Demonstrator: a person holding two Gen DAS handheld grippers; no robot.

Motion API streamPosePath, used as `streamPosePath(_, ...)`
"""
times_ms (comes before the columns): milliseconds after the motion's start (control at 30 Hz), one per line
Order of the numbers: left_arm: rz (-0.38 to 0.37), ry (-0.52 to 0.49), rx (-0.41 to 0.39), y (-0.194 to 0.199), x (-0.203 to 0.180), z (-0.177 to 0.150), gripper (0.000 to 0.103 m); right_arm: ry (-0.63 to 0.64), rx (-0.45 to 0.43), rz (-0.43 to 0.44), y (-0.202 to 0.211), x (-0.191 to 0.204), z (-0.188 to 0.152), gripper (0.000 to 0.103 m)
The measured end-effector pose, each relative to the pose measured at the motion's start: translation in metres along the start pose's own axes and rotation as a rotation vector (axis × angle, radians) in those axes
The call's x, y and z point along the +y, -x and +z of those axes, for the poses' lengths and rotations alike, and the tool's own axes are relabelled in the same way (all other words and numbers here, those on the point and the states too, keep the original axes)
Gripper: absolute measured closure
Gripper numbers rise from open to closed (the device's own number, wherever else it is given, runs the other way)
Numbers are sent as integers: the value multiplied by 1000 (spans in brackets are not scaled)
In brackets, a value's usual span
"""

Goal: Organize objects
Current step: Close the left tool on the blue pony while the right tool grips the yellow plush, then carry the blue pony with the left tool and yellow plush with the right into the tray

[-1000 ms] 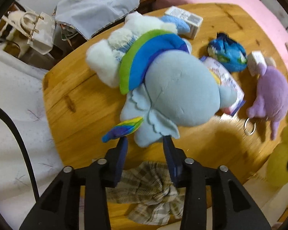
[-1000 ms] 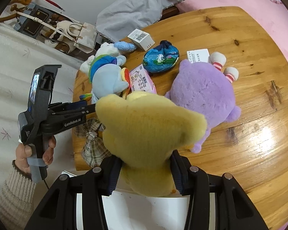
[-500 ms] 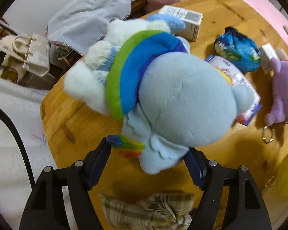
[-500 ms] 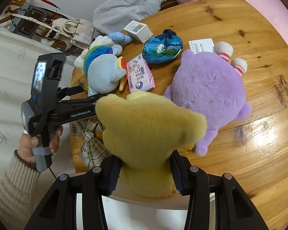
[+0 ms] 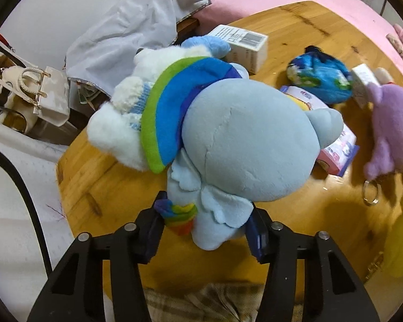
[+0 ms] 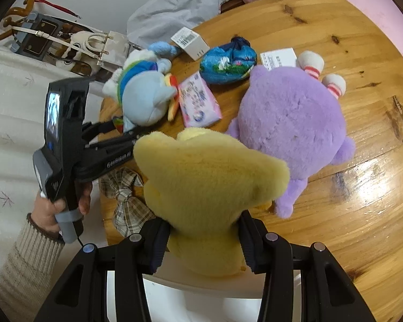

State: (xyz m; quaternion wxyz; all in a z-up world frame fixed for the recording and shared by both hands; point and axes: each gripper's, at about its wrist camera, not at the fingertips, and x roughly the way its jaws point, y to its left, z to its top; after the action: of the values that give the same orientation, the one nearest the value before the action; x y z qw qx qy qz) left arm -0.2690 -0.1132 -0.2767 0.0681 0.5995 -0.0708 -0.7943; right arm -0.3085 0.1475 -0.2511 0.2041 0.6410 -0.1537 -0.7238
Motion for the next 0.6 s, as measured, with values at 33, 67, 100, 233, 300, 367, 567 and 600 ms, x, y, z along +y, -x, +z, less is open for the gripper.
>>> streamPosePath(33, 1, 3, -9, 5, -1, -2, 47, 2, -8, 2, 2, 0, 0, 56)
streamPosePath(67, 1, 8, -20, 11, -2, -3, 47, 4, -19, 6, 5, 1, 0, 56)
streamPosePath(100, -3, 16, -28, 18, -2, -4, 47, 4, -37, 14, 10, 1, 0, 56)
streamPosePath(233, -24, 74, -71, 53, 0, -7, 47, 11, -81, 26, 25, 7, 1, 56)
streamPosePath(300, -27, 102, -106, 76, 0, -11, 47, 29, -111, 31, 39, 14, 1, 56)
streamPosePath(367, -26, 130, -141, 104, 2, -14, 47, 51, -141, 37, 54, 21, 0, 56)
streamPosePath(567, 6, 202, -200, 182, -5, -37, 47, 124, -199, 62, 97, 49, -8, 56)
streamPosePath(600, 8, 218, -202, 195, -7, -41, 47, 139, -206, 69, 105, 54, -12, 56)
